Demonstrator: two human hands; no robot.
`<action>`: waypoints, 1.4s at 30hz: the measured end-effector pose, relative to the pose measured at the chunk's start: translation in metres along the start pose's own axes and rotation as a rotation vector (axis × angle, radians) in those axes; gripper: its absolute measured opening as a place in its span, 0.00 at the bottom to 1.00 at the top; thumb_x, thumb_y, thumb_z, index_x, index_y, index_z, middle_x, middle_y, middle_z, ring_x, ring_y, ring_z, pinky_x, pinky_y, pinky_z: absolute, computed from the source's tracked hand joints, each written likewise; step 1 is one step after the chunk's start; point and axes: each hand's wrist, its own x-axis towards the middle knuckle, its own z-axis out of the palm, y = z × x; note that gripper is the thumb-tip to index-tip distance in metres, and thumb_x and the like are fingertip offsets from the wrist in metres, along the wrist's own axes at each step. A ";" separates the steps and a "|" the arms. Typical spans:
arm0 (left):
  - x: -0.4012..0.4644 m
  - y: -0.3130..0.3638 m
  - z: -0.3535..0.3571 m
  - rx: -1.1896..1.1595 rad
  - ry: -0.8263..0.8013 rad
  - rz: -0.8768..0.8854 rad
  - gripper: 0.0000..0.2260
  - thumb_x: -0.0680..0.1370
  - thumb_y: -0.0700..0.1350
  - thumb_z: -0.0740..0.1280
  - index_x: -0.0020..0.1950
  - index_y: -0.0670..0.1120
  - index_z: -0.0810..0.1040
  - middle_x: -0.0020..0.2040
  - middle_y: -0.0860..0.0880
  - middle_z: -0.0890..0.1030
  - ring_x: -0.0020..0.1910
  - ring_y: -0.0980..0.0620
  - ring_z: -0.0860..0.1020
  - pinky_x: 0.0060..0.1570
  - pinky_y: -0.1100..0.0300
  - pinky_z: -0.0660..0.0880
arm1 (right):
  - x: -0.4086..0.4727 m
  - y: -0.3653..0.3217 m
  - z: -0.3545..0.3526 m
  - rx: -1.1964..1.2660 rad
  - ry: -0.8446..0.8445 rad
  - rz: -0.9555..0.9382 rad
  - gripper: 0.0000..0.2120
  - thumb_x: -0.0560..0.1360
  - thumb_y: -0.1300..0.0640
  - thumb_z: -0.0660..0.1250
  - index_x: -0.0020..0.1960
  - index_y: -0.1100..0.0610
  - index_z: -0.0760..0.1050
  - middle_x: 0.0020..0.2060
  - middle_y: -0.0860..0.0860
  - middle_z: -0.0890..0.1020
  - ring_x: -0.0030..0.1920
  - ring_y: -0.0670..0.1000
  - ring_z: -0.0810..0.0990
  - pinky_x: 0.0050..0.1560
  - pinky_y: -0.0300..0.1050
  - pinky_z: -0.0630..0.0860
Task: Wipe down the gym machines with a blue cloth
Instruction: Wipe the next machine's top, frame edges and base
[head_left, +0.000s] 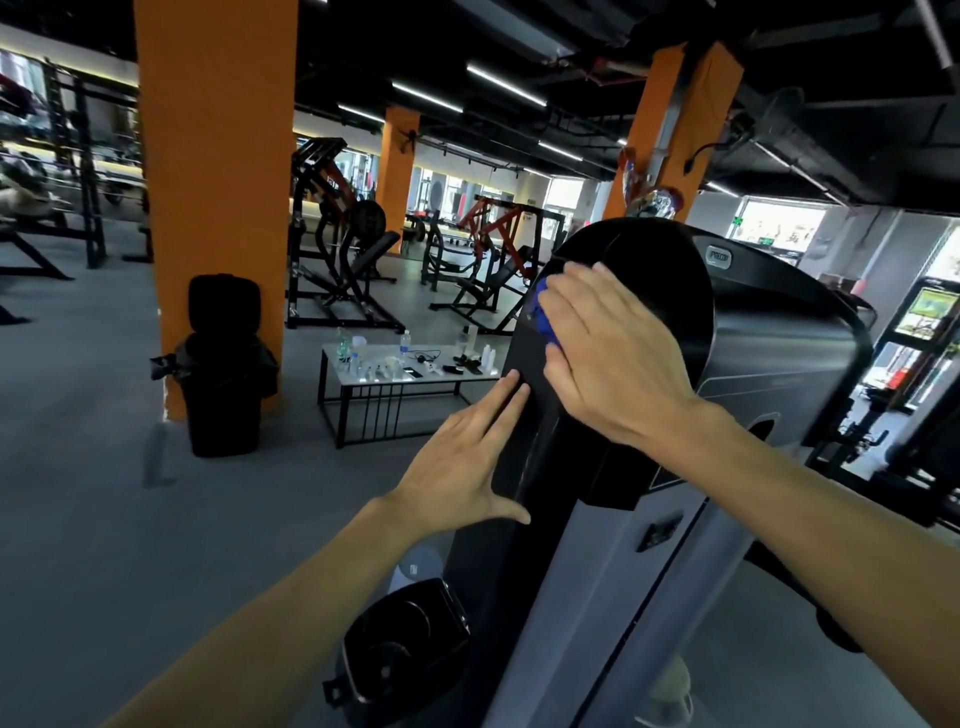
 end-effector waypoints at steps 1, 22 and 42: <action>-0.001 0.000 0.001 -0.006 -0.003 0.001 0.65 0.66 0.70 0.77 0.85 0.47 0.38 0.85 0.51 0.35 0.84 0.49 0.51 0.80 0.56 0.51 | -0.010 -0.006 0.003 -0.006 -0.010 -0.021 0.30 0.81 0.47 0.55 0.77 0.65 0.67 0.76 0.61 0.69 0.79 0.59 0.62 0.81 0.57 0.53; -0.059 -0.007 0.053 -0.044 -0.141 -0.127 0.61 0.70 0.62 0.79 0.85 0.47 0.37 0.83 0.54 0.29 0.82 0.50 0.56 0.79 0.57 0.55 | -0.125 -0.072 0.081 -0.134 -0.172 -0.412 0.35 0.80 0.51 0.56 0.82 0.66 0.51 0.82 0.61 0.54 0.83 0.60 0.49 0.82 0.56 0.46; -0.128 -0.001 0.092 -0.029 -0.380 -0.180 0.56 0.76 0.59 0.74 0.84 0.48 0.34 0.82 0.54 0.29 0.83 0.56 0.44 0.78 0.58 0.54 | -0.110 -0.074 0.077 -0.182 -0.018 -0.210 0.29 0.82 0.64 0.31 0.81 0.68 0.49 0.82 0.62 0.54 0.82 0.61 0.52 0.82 0.56 0.47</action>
